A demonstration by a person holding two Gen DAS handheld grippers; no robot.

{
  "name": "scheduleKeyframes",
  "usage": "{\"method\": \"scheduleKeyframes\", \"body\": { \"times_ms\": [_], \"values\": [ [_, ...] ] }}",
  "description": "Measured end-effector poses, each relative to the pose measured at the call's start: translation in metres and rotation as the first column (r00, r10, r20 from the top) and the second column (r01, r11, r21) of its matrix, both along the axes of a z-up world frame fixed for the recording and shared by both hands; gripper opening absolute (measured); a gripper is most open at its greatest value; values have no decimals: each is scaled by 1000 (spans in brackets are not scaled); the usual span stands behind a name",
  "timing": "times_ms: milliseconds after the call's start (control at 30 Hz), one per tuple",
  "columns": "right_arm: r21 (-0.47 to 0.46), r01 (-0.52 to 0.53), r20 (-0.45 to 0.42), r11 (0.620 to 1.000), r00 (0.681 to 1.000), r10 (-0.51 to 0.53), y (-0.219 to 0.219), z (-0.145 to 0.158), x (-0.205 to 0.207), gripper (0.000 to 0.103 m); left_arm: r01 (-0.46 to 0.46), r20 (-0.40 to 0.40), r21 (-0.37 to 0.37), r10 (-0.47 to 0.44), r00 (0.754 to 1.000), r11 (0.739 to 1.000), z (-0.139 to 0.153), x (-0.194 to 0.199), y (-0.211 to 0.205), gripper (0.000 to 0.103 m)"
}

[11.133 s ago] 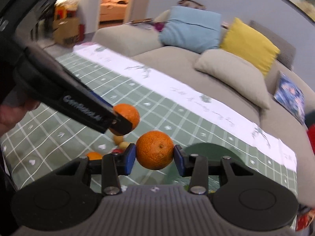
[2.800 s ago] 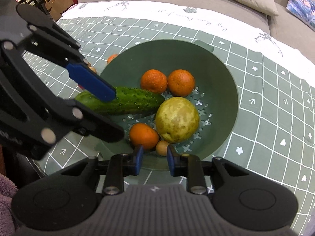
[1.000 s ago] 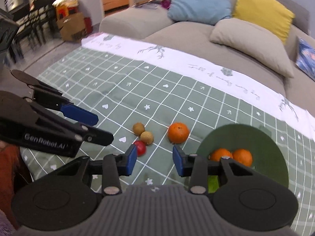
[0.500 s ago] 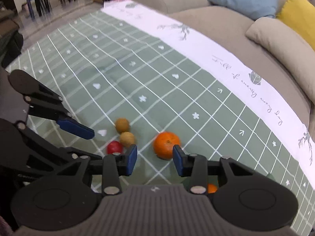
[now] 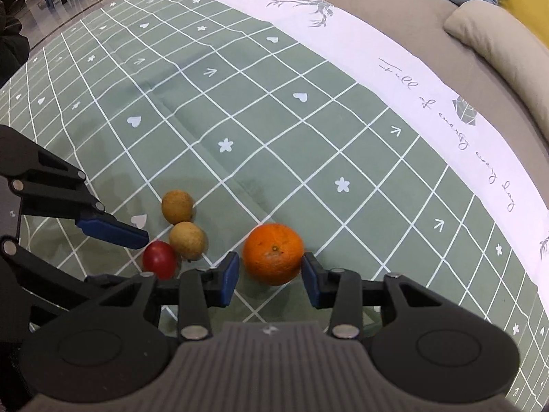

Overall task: Organize fruits
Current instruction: 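Grasp the orange with the right tool while the left tool grasps the red plum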

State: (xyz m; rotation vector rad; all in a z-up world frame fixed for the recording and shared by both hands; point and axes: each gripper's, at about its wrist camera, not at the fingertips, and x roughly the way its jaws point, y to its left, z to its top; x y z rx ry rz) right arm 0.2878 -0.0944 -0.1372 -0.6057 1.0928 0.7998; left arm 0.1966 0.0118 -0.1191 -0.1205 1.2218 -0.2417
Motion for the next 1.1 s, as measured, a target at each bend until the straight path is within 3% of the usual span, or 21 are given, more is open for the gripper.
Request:
{"method": "scheduleKeyframes", "body": {
  "times_ms": [300, 667, 867, 1100],
  "values": [
    [-7, 27, 0, 1000, 1000, -27, 0, -5, 8, 40, -9, -18, 11, 9, 1000, 1000, -7, 1, -2, 39],
    [-57, -3, 83, 998, 996, 8, 9, -3, -11, 38, 15, 21, 21, -16, 1000, 1000, -5, -2, -5, 31],
    [-14, 7, 86, 1000, 996, -6, 3, 16, -25, 38, -4, 42, 0, 4, 999, 1000, 1, -16, 3, 31],
    [69, 72, 84, 995, 993, -77, -13, 41, -54, 38, -37, 102, -21, 39, 994, 999, 31, -39, 15, 31]
  ]
}}
